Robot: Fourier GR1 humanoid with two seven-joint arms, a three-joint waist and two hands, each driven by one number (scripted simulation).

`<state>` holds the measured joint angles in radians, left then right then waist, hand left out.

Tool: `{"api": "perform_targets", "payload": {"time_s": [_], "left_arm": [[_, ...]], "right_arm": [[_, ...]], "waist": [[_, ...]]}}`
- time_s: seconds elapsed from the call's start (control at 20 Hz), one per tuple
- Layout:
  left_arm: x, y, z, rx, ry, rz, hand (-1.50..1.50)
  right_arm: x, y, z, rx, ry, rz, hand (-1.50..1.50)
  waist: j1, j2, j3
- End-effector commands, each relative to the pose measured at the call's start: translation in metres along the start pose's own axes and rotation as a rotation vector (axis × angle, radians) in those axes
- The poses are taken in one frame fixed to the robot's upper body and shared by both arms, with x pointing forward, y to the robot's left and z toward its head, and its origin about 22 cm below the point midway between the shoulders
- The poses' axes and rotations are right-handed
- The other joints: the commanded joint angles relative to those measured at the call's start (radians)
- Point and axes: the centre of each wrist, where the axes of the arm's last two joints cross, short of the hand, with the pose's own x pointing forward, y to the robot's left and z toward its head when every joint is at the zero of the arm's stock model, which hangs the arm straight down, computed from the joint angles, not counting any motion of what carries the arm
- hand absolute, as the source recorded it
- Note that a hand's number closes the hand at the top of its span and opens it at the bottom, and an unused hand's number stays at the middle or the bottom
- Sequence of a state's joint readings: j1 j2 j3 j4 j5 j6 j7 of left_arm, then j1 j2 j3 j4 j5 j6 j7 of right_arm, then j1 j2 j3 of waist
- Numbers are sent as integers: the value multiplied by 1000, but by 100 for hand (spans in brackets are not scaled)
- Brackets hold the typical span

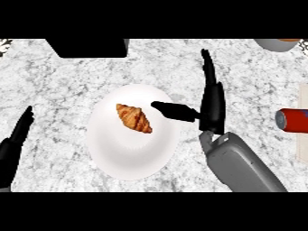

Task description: Pick the croissant from the placemat and place it in the plate

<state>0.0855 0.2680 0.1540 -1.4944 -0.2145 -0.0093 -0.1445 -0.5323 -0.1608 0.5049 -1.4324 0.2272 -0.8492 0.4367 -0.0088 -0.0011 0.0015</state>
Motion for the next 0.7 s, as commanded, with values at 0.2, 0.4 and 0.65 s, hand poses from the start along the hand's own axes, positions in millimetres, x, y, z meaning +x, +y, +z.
{"api": "perform_targets", "payload": {"time_s": [0.2,0.4,0.65], "left_arm": [[13,8,7,-27,-3,2,0],[-2,-12,-5,-4,12,-5,0],[-3,7,-2,-29,-10,-17,0]], "right_arm": [[-55,-104,15,-16,-116,-55,-150],[-59,-146,0,21,-127,-16,-150],[-88,-167,10,26,-101,-7,-150]], "waist": [[7,1,1],[4,1,-1],[8,1,-1]]}}
